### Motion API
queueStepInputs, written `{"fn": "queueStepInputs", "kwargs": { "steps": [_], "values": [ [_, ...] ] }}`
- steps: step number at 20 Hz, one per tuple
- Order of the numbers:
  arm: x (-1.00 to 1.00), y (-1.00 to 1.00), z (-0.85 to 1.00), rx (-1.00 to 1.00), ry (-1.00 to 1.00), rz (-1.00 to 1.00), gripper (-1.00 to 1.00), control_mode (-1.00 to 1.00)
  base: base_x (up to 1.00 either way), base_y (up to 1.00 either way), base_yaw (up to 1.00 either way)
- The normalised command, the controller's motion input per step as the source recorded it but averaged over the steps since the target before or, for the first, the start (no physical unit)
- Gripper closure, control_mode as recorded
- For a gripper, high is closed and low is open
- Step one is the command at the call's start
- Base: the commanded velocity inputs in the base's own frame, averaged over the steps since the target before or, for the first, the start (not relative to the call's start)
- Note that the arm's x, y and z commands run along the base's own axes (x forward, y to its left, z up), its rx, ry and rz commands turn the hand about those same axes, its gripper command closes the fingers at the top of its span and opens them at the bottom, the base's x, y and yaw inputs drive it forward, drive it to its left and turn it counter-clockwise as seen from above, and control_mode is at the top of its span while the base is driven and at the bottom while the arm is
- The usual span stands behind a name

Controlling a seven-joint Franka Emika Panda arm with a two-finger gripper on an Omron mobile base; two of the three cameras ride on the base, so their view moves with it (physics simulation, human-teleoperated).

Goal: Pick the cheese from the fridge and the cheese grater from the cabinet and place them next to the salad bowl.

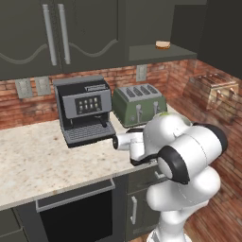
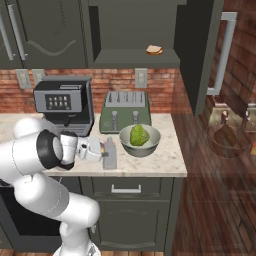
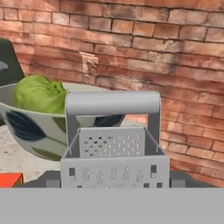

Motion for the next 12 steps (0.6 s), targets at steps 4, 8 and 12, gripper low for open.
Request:
{"fn": "queueStepInputs", "kwargs": {
  "steps": [4, 8, 12],
  "values": [
    [0.14, 0.0, -0.16, 0.0, -0.1, 0.0, 1.0, -1.0, 0.0, 0.0, 0.0],
    [0.13, 0.0, -0.2, 0.0, -0.07, 0.0, 1.0, -1.0, 0.0, 0.0, 0.0],
    [0.08, 0.0, -0.25, 0.0, -0.08, 0.0, 1.0, -1.0, 0.0, 0.0, 0.0]
  ]
}}
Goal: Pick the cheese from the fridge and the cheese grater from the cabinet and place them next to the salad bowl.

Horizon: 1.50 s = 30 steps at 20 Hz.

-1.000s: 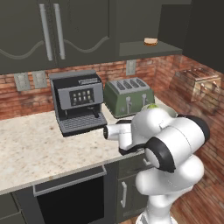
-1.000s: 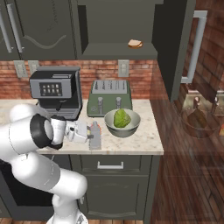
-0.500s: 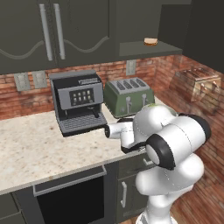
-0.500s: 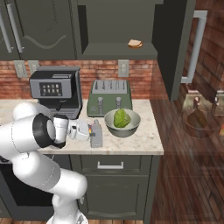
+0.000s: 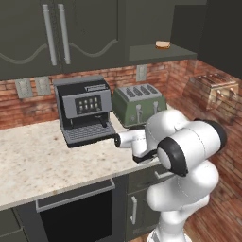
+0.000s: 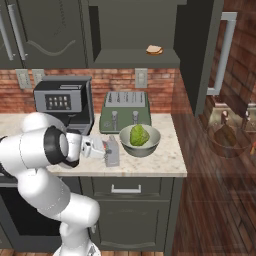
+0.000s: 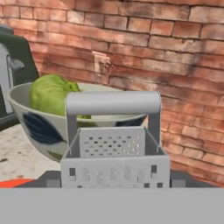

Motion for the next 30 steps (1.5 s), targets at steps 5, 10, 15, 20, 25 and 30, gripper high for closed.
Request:
{"fn": "queueStepInputs", "kwargs": {
  "steps": [5, 10, 15, 20, 25, 30],
  "values": [
    [0.05, 0.0, -0.12, 0.02, -0.07, 0.0, 1.0, -1.0, 0.0, 0.0, 0.0],
    [0.0, 0.0, -0.12, 0.05, -0.07, 0.0, 1.0, -1.0, 0.0, 0.0, 0.0],
    [0.0, 0.0, -0.16, 0.07, -0.09, 0.0, -1.0, -1.0, 0.0, 0.0, 0.0],
    [0.0, 0.0, -0.14, 0.07, -0.1, 0.0, -1.0, -1.0, 0.0, 0.0, 0.0],
    [0.0, 0.0, -0.15, 0.07, -0.1, 0.0, -1.0, -1.0, 0.0, 0.0, 0.0],
    [0.0, 0.0, -0.16, 0.07, -0.09, 0.0, -1.0, -1.0, 0.0, 0.0, 0.0]
  ]
}}
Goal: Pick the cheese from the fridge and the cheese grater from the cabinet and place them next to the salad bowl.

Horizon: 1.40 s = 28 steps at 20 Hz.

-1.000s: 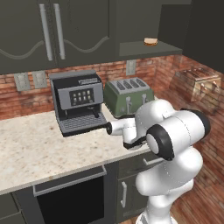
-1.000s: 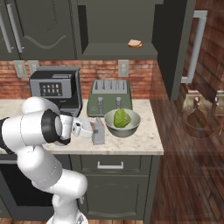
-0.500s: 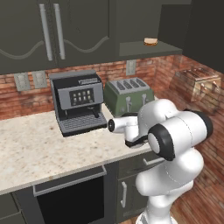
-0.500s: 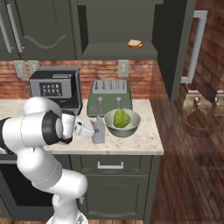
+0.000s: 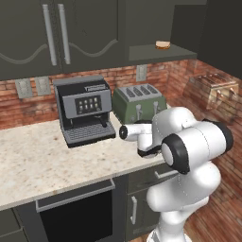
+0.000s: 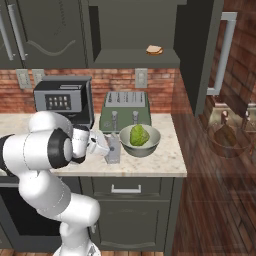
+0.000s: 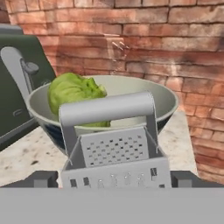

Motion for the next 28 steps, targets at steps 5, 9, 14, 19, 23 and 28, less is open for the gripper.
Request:
{"fn": "queueStepInputs", "kwargs": {
  "steps": [5, 9, 14, 19, 23, 28],
  "values": [
    [0.0, 0.02, -0.14, 0.05, -0.06, 0.0, -1.0, -1.0, 0.0, 0.0, 0.0],
    [-0.08, 0.18, -0.02, 0.0, 0.0, 0.0, -1.0, -1.0, 0.0, 0.0, 0.0],
    [-0.2, 0.32, 0.0, 0.0, 0.0, 0.0, -1.0, -1.0, 0.0, 0.0, 0.0],
    [-0.18, 0.35, 0.0, 0.0, 0.0, 0.0, -1.0, -1.0, 0.0, 0.0, 0.0],
    [-0.13, 0.26, 0.0, 0.0, 0.0, 0.0, -1.0, -1.0, 0.0, 0.0, 0.0],
    [-0.08, 0.18, 0.0, 0.0, 0.0, 0.0, -1.0, -1.0, 0.0, 0.0, 0.0]
  ]
}}
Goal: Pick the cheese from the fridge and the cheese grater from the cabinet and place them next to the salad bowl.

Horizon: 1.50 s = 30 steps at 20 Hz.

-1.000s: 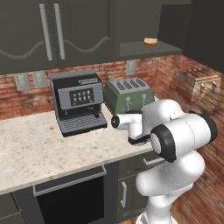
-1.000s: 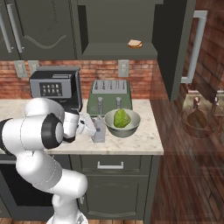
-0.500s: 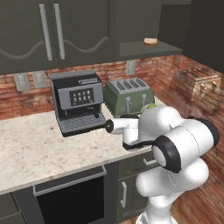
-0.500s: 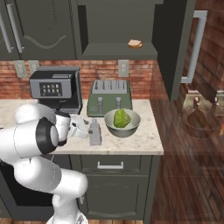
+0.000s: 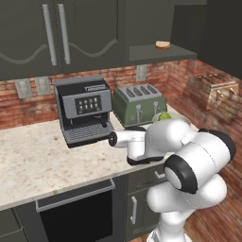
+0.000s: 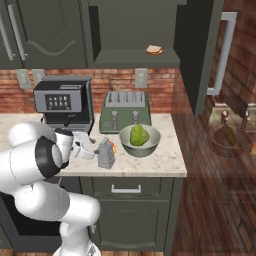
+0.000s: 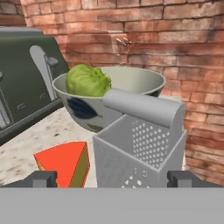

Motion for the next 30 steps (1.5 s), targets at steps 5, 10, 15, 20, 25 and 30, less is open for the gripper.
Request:
{"fn": "queueStepInputs", "kwargs": {
  "steps": [5, 10, 15, 20, 25, 30],
  "values": [
    [-0.04, 0.05, 0.0, 0.0, 0.0, 0.0, -1.0, -1.0, 0.0, 0.0, 0.0],
    [0.0, 0.0, 0.0, 0.0, 0.0, 0.0, -1.0, -1.0, 0.0, 0.0, 0.0],
    [-0.01, 0.0, 0.02, 0.0, 0.03, 0.0, -1.0, -1.0, 0.0, 0.0, 0.0],
    [-0.12, 0.0, 0.23, 0.0, 0.26, -0.07, -1.0, -1.0, 0.0, 0.0, 0.0],
    [-0.08, 0.0, 0.1, 0.0, 0.27, -0.06, -1.0, -1.0, 0.0, 0.0, 0.0],
    [-0.11, 0.0, 0.2, -0.01, 0.21, -0.05, -1.0, -1.0, 0.0, 0.0, 0.0]
  ]
}}
